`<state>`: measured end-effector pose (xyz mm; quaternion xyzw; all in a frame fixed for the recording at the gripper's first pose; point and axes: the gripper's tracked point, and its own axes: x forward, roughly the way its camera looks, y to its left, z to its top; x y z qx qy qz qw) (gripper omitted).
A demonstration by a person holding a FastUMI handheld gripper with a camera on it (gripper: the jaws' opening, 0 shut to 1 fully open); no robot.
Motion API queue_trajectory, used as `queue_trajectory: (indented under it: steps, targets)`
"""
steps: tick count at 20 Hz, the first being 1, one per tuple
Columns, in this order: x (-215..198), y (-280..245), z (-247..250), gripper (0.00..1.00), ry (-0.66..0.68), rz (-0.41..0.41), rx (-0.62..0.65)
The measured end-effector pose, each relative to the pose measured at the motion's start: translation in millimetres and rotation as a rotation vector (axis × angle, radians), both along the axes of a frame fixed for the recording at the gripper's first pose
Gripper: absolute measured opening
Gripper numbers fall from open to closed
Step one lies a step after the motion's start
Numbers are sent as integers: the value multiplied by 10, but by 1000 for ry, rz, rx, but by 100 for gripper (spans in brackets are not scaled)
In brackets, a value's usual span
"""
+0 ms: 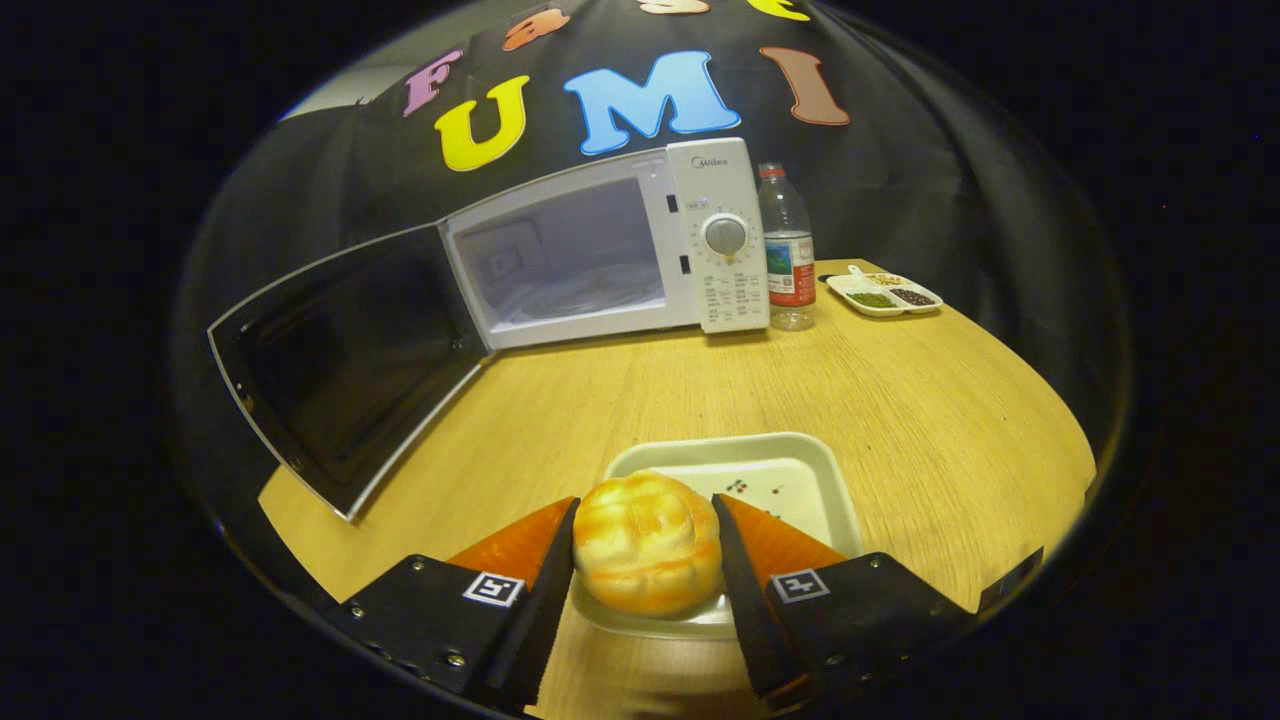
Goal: Open the microwave, put the food inside, and close the microwave door.
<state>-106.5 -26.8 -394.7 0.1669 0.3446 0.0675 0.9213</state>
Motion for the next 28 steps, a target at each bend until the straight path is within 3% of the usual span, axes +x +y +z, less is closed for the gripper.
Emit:
queue_trajectory:
  steps: [7, 15, 20, 23, 28]
  targets:
    - [707, 694, 479, 75, -97, -8, 155]
    - [1746, 1062, 584, 75, -173, -139, 217]
    - [2449, 1125, 641, 75, -317, -273, 249]
    - [2744, 1181, 520, 74, -318, -354, 306]
    - [3174, 1189, 305, 74, -310, -410, 360]
